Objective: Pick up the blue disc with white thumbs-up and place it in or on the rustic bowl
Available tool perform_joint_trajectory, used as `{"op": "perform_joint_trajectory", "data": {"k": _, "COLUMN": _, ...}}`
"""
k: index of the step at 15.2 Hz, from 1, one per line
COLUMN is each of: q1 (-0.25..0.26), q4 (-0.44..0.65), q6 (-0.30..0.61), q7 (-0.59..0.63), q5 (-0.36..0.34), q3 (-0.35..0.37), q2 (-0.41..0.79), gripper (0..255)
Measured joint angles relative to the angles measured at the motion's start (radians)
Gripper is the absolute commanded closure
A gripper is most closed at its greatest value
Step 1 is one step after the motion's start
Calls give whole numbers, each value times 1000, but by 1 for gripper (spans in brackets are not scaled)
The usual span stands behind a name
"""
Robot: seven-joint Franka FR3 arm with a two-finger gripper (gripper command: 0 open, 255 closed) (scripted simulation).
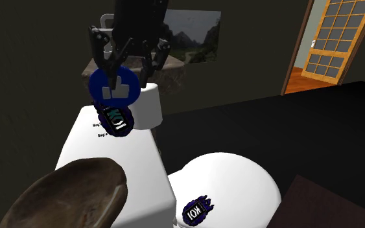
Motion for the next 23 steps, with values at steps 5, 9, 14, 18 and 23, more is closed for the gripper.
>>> {"op": "perform_joint_trajectory", "data": {"k": 5, "q1": 24, "q4": 25, "q6": -27, "q7": 77, "q5": -23, "q3": 44, "q2": -1, "gripper": 255}}
{"op": "perform_joint_trajectory", "data": {"k": 9, "q1": 58, "q4": 46, "q6": -52, "q7": 185, "q5": -53, "q3": 107, "q2": 0, "gripper": 255}}
{"op": "perform_joint_trajectory", "data": {"k": 14, "q1": 94, "q4": 99, "q6": -88, "q7": 313, "q5": -103, "q3": 182, "q2": 28, "gripper": 255}}
{"op": "perform_joint_trajectory", "data": {"k": 18, "q1": 99, "q4": 64, "q6": -50, "q7": 335, "q5": -113, "q3": 192, "q2": 34, "gripper": 255}}
{"op": "perform_joint_trajectory", "data": {"k": 23, "q1": 98, "q4": -6, "q6": 17, "q7": 342, "q5": -116, "q3": 191, "q2": 32, "gripper": 255}}
